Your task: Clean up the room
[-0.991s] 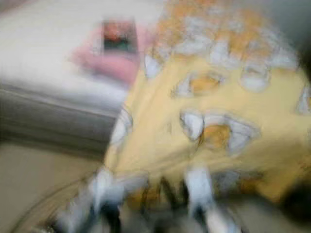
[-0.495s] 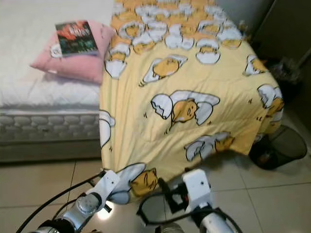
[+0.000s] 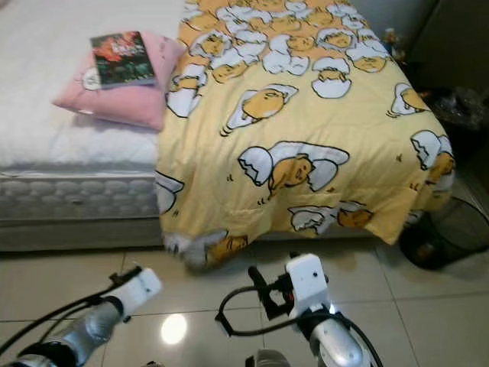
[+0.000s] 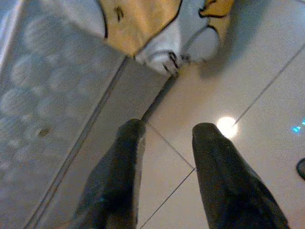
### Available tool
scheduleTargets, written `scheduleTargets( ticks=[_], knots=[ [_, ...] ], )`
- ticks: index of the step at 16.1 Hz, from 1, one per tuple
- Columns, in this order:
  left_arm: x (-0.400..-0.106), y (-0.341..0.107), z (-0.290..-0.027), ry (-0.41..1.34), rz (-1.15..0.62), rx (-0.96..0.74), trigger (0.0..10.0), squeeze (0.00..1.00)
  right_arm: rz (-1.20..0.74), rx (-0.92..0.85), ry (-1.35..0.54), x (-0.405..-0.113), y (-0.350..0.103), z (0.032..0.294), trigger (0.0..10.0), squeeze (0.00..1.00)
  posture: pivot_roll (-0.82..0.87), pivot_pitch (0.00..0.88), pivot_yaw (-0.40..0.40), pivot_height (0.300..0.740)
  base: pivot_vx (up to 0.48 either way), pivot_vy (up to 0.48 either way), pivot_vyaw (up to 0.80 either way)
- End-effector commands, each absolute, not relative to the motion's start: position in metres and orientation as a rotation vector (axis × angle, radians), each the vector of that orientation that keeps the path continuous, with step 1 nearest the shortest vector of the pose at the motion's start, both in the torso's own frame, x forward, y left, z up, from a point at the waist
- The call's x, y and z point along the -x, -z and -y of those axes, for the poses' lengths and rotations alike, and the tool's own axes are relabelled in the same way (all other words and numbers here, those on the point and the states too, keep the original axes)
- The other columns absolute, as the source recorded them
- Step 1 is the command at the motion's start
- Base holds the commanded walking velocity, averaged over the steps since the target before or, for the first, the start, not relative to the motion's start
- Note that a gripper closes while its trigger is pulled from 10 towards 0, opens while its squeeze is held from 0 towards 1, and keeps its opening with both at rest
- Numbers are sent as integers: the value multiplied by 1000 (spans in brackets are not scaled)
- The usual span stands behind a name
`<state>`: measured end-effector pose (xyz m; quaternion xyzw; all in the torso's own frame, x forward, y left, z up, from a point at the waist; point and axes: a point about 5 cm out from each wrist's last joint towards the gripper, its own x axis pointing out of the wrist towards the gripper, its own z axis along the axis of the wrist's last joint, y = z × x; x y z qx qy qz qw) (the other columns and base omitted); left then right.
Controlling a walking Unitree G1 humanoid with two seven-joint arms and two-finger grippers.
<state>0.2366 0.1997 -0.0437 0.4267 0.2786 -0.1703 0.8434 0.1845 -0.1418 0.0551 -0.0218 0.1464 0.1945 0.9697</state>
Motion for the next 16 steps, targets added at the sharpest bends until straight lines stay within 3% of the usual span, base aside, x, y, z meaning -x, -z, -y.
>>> scheduleTargets(
  ticks=[1,2,5,7,8,12,14,16],
  knots=[
    [-252,30,-187,323,-490,-735,10000,1000,-267,49,-358,-190,-59,147,10000,0,-123,19,-12,740,0,0,0],
    [-288,-6,-169,206,-325,-419,10000,1000,-160,75,-253,-212,-76,157,10000,0,-98,0,-10,740,0,0,0],
    [-336,-72,-141,110,-81,-56,10000,1000,-3,78,-103,-251,-105,173,10000,0,-74,0,11,740,0,0,0],
    [-349,-105,-130,112,29,83,10000,1000,38,55,-78,-268,-110,176,10000,0,-69,0,41,740,0,0,0],
    [-350,-117,-128,138,79,127,10000,0,53,39,-69,-273,-112,176,10000,0,-70,0,48,740,0,0,0],
    [-357,-114,-137,46,22,38,10000,0,54,32,-58,-278,-106,174,10000,0,-69,0,53,740,0,0,423],
    [-358,-119,-130,96,40,24,10000,0,46,36,-65,-279,-101,171,10000,0,-69,0,53,740,0,0,0],
    [-360,-122,-123,101,38,40,10000,0,52,37,-67,-282,-100,170,10000,0,-69,0,54,740,480,0,0]
  ],
)
